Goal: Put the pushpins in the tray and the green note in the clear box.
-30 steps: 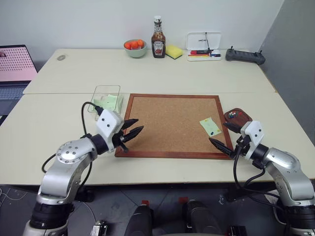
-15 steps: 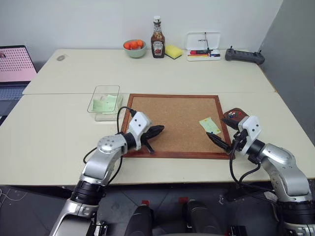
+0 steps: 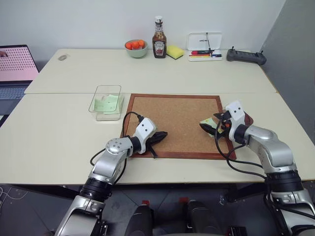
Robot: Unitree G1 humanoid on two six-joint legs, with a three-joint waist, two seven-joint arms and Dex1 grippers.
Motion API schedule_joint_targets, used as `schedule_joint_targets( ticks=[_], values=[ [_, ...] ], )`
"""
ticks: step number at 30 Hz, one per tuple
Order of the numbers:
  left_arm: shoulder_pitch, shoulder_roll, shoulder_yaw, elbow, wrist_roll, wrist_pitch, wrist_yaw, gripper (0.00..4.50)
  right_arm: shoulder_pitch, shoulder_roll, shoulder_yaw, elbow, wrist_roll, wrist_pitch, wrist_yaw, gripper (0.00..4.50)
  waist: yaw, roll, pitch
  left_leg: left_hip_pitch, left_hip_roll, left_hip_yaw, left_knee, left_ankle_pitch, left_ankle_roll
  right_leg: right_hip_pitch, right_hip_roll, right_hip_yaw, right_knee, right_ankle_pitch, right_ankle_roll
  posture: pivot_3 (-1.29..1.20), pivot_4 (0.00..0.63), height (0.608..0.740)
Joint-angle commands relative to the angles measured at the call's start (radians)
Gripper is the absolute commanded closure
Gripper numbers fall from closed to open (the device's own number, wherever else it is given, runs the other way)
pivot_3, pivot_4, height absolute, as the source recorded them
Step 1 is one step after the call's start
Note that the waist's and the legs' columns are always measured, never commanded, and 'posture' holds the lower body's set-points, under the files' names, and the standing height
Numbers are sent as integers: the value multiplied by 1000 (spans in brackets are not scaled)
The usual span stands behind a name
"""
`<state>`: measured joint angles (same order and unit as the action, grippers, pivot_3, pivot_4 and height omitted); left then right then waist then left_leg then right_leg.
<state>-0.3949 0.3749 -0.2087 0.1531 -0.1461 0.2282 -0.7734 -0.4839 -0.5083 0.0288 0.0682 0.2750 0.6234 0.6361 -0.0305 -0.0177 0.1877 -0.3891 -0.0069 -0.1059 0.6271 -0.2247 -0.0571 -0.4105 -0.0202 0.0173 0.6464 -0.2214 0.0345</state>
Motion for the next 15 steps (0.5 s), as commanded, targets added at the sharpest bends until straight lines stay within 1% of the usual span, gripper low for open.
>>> schedule_joint_targets(
  ticks=[1,3,8,15],
  values=[
    [19,-8,-12,-23,9,1,-4,4500,-61,-4,16,48,-29,8,0,479,0,0,0,0,0,0,0,0,0,0,0,0,0,0,0,0,150,740],
    [23,-9,-12,-28,10,3,-5,4500,-77,0,25,78,-47,9,-6,887,-1,0,0,0,0,0,0,0,0,0,0,0,0,0,0,0,150,740],
    [30,-12,-12,-44,11,10,-5,4500,-99,6,45,127,-83,-25,-6,1741,-1,0,0,0,0,0,0,0,0,0,0,0,0,0,0,0,150,740],
    [32,-15,-14,-52,13,15,-8,4500,-120,21,48,173,-120,-75,-14,3201,-1,0,0,0,0,0,0,0,0,0,0,0,0,0,0,0,150,740]
  ],
)
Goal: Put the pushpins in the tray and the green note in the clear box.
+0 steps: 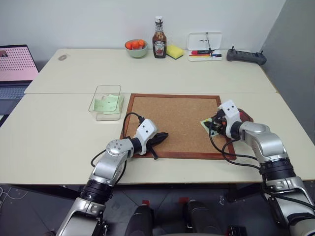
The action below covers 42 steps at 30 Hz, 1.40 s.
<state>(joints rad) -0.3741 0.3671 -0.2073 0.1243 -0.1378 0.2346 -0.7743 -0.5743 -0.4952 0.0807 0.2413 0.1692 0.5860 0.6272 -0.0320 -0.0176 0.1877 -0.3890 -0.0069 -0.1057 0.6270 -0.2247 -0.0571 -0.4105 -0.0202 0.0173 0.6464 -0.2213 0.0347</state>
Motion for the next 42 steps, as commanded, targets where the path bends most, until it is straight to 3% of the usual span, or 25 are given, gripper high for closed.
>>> schedule_joint_targets(
  ticks=[1,5,18,19,42],
  values=[
    [12,-7,-15,-23,4,9,-7,4500,-30,9,-5,1,-16,-40,-3,3408,0,0,0,0,0,0,0,0,0,0,0,0,0,0,0,0,150,740],
    [16,-7,-17,-28,4,12,-9,4500,-27,9,-4,-8,-38,-90,-5,4164,0,0,0,0,0,0,0,0,0,0,0,0,0,0,0,0,150,740],
    [28,-1,-19,-51,5,29,-12,4500,-25,10,-22,6,-58,-162,-2,4164,0,0,0,0,0,0,0,0,0,0,0,0,0,0,0,0,150,740],
    [29,0,-20,-52,6,31,-14,4500,-25,12,-26,4,-53,-166,2,4346,0,0,0,0,0,0,0,0,0,0,0,0,0,0,0,0,150,740],
    [51,35,-63,-56,46,74,-39,4500,37,37,-87,-141,58,-149,55,4346,-2,0,0,2,0,0,-1,0,0,1,0,0,0,0,0,0,150,740]
  ],
)
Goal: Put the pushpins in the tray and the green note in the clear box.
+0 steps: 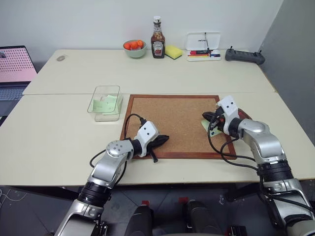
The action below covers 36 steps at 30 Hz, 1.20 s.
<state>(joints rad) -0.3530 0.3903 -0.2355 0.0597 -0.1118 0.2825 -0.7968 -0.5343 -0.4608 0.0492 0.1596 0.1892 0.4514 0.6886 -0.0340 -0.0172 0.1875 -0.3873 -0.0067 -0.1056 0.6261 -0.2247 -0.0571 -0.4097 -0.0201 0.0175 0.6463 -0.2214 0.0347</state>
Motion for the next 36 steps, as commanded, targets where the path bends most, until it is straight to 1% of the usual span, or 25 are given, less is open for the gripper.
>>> schedule_joint_targets(
  ticks=[1,4,7,10,15,17,19,23,25,26,29,30,36],
  values=[
    [31,12,-36,9,21,26,-17,4500,-4,1,-73,-70,47,-13,-15,4346,0,0,0,0,0,0,0,0,0,0,0,0,0,0,0,0,150,740],
    [33,11,-38,7,22,27,-15,4500,-2,-11,-113,-94,63,-3,-37,4346,0,0,0,0,0,0,0,0,0,0,0,0,0,0,0,0,150,740],
    [37,14,-41,7,26,22,-16,4500,10,-47,-175,-116,67,30,-76,4346,1,0,0,0,0,0,0,0,0,0,0,0,0,0,0,0,150,740],
    [40,15,-46,9,26,15,-21,4500,50,-117,-195,-119,27,38,-88,4346,3,0,0,0,0,0,0,0,0,1,0,0,0,0,0,0,150,740],
    [29,13,-54,25,26,0,-29,4500,103,-232,-163,-69,-84,-1,-117,4346,2,2,-1,1,0,1,0,0,0,1,0,0,-1,0,0,0,150,740],
    [24,12,-57,33,27,-6,-31,4500,108,-254,-142,-50,-120,-15,-123,4346,1,2,-2,2,0,2,0,0,0,1,0,1,-1,-1,-1,0,150,740],
    [20,11,-59,38,28,-10,-32,4500,110,-267,-116,-35,-148,-33,-119,4346,1,2,-2,3,0,3,0,0,0,2,0,2,-1,-3,-5,0,150,740],
    [12,5,-61,48,30,-15,-32,4500,99,-274,-80,20,-195,-89,-126,4346,2,2,-2,4,0,3,0,0,0,3,0,2,-1,-3,-5,0,150,740],
    [15,7,-61,47,33,-15,-30,4500,75,-259,-61,87,-221,-144,-146,3968,2,2,-2,4,0,3,0,0,0,3,0,2,-1,-3,-5,0,150,740],
    [16,8,-61,47,35,-16,-29,4500,62,-255,-52,121,-234,-165,-156,3865,2,2,-2,4,0,3,0,0,0,3,0,2,-1,-3,-5,0,150,740],
    [17,8,-60,46,36,-15,-29,4500,34,-251,-36,187,-259,-212,-166,3115,2,2,-2,4,0,3,0,0,0,3,-1,2,-1,-3,-5,0,150,740],
    [18,8,-59,45,37,-15,-28,4500,27,-248,-35,199,-262,-220,-166,2991,2,2,-2,4,0,3,0,0,0,3,0,2,-1,-3,-5,0,150,740],
    [18,8,-57,43,37,-13,-25,4500,15,-237,-39,231,-264,-240,-165,1595,2,2,-2,4,0,3,0,0,0,3,0,2,-1,-1,-1,0,150,740]
  ],
)
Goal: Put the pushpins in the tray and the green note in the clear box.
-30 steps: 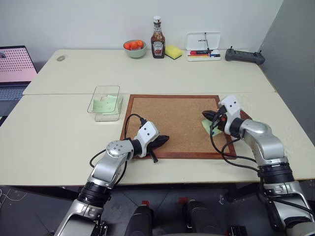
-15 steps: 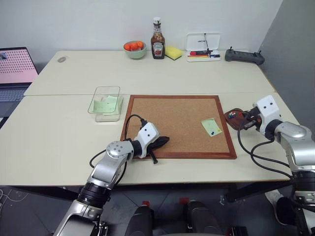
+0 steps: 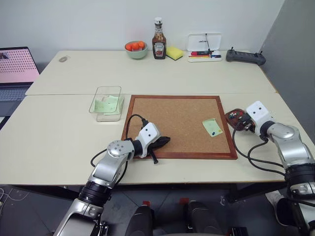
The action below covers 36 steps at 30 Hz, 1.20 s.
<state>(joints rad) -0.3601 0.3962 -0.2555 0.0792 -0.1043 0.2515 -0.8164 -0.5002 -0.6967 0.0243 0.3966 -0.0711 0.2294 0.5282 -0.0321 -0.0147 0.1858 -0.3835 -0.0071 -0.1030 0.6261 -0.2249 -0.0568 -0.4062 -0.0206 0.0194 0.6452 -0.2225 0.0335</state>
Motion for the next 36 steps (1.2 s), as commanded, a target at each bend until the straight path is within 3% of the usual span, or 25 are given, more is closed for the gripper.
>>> schedule_joint_targets(
  ticks=[1,8,18,29,36],
  values=[
    [25,2,-37,23,29,18,-6,4500,-19,0,-16,-8,-2,-12,-3,1362,0,0,0,0,0,0,0,0,0,0,0,0,0,0,0,0,150,740],
    [23,1,-38,26,30,16,-8,4500,-9,0,-96,-66,67,25,-1,55,0,0,0,0,0,0,0,0,0,0,0,0,0,0,0,0,150,740],
    [18,2,-42,41,34,5,-13,4500,184,6,-143,-399,312,217,223,55,1,0,0,0,0,-1,0,0,0,1,0,-1,0,0,0,0,150,740],
    [12,-3,-44,49,41,-4,-19,4500,160,55,-32,-325,216,134,188,55,1,0,0,0,0,-1,0,0,0,1,0,-1,0,-2,-4,0,150,740],
    [19,4,-38,41,41,-2,-19,4500,150,58,-37,-285,216,104,203,1304,1,0,0,0,0,-1,0,0,0,1,0,-1,0,-2,-3,0,150,740]
  ],
)
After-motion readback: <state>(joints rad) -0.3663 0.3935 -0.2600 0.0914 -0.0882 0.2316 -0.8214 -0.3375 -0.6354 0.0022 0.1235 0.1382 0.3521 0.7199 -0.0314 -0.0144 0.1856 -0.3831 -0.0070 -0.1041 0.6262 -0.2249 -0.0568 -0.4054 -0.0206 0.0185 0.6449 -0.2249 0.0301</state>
